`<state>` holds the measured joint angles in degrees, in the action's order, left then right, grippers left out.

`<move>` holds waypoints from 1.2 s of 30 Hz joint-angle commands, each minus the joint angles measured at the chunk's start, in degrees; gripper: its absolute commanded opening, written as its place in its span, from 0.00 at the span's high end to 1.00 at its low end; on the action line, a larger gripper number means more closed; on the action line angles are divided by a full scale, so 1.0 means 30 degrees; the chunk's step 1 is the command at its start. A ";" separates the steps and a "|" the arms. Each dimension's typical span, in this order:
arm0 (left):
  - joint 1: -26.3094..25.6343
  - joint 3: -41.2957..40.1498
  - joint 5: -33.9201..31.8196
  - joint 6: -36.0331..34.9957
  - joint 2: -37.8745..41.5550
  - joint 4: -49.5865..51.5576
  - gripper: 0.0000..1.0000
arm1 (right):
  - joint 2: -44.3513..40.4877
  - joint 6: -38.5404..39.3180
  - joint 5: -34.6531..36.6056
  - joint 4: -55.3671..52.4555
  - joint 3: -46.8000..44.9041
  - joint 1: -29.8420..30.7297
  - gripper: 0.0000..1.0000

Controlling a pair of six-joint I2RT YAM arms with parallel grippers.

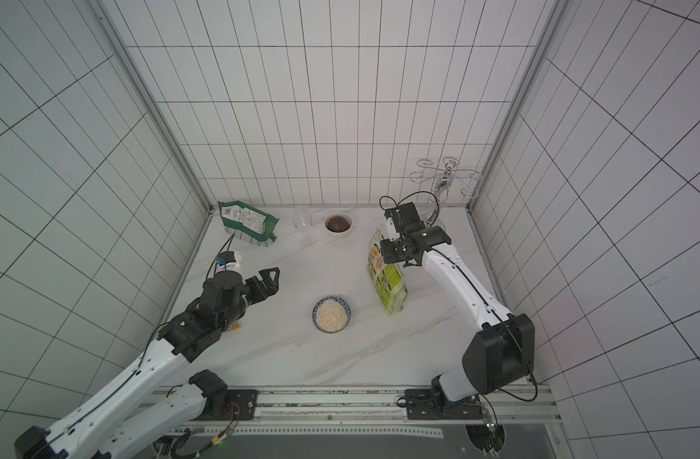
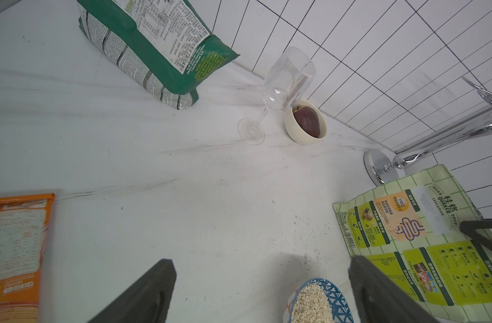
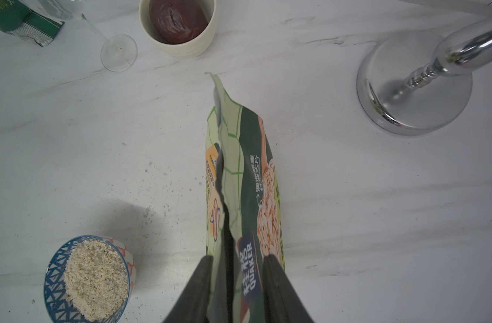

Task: Pour the oats into the breakfast bowl
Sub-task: Close the oats bag at the center of the board.

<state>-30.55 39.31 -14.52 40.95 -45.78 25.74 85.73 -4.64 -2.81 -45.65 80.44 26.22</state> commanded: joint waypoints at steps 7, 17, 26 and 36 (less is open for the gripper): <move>0.0818 -0.0167 0.0707 -0.0707 0.0066 -0.0928 0.01 | -0.0537 0.0110 0.0777 -0.0135 -0.0962 0.0186 1.00; 0.1352 0.0019 0.0452 -0.1316 -0.0006 -0.0822 0.01 | -0.1405 -0.0034 0.0195 -0.0897 -0.1542 0.0011 0.60; 0.1683 -0.0124 0.0234 -0.1497 -0.0526 -0.1508 0.01 | -0.2413 -0.0307 -0.0159 0.0531 -0.2470 0.0016 1.00; 0.2103 -0.0315 -0.2715 -0.3853 -0.2184 -0.3895 0.01 | -0.9068 -0.2093 0.2213 0.6621 -0.6653 -0.0024 0.01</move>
<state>-24.93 39.16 -17.74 33.69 -51.24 18.13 66.08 -7.75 -0.99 -35.79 64.29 26.33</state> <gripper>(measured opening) 0.987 0.981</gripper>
